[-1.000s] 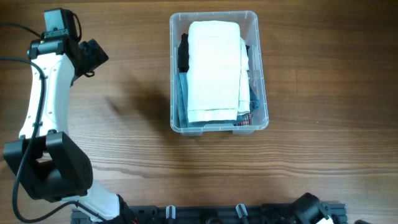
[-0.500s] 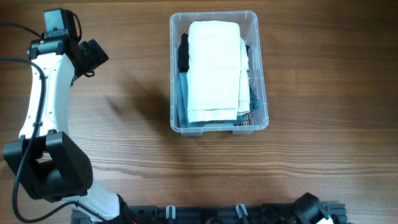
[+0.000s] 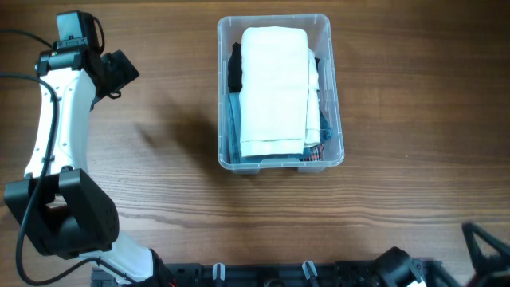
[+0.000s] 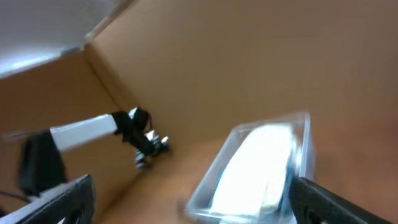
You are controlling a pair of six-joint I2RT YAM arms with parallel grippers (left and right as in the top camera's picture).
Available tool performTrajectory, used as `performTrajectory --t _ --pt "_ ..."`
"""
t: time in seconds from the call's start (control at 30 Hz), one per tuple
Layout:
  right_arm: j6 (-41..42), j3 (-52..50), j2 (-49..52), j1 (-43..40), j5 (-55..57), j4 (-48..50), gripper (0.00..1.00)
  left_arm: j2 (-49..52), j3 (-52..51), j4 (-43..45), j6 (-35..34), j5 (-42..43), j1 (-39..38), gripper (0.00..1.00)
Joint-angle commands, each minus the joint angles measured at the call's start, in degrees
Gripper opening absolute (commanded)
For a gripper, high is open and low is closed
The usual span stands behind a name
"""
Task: Pack container
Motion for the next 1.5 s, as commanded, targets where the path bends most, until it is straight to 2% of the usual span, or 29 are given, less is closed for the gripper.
performTrajectory --t 0.0,0.17,0.2,0.27,0.4,0.6,0.97,1.23,1.47 --pt "-28.13 -8.61 -0.48 -0.28 -8.63 8.04 1.00 0.24 -0.35 -0.02 -0.96 0.31 0.46 1.00" --pt "-47.28 -27.74 -0.48 -0.68 -18.21 25.46 1.00 0.24 -0.35 -0.02 -0.96 0.31 0.46 1.00" --pt "-48.35 -33.64 -0.48 -0.98 -18.51 32.61 1.00 0.24 -0.37 -0.02 -0.96 0.31 0.46 1.00" --pt "-47.91 -39.28 -0.50 -1.57 -18.60 39.91 1.00 0.24 -0.35 -0.02 -0.96 0.31 0.46 1.00" --pt "-42.27 -47.69 -0.52 -4.37 -20.24 49.00 1.00 0.24 -0.35 0.00 -0.96 0.31 0.46 1.00" --pt "-34.49 -53.37 -0.52 -10.62 -20.52 49.40 1.00 0.24 -0.35 0.00 -0.96 0.31 0.46 1.00" --pt "-35.87 -58.34 -0.52 -18.12 -19.10 51.32 1.00 0.24 -0.35 0.00 -0.96 0.31 0.46 1.00" --pt "-36.44 -63.78 -0.55 -21.64 -21.11 59.12 1.00 0.24 -0.35 -0.02 -0.96 0.31 0.46 1.00" --pt "-36.44 -63.73 -0.57 -24.26 -23.32 58.75 1.00 0.24 -0.35 -0.02 -0.96 0.31 0.46 1.00"
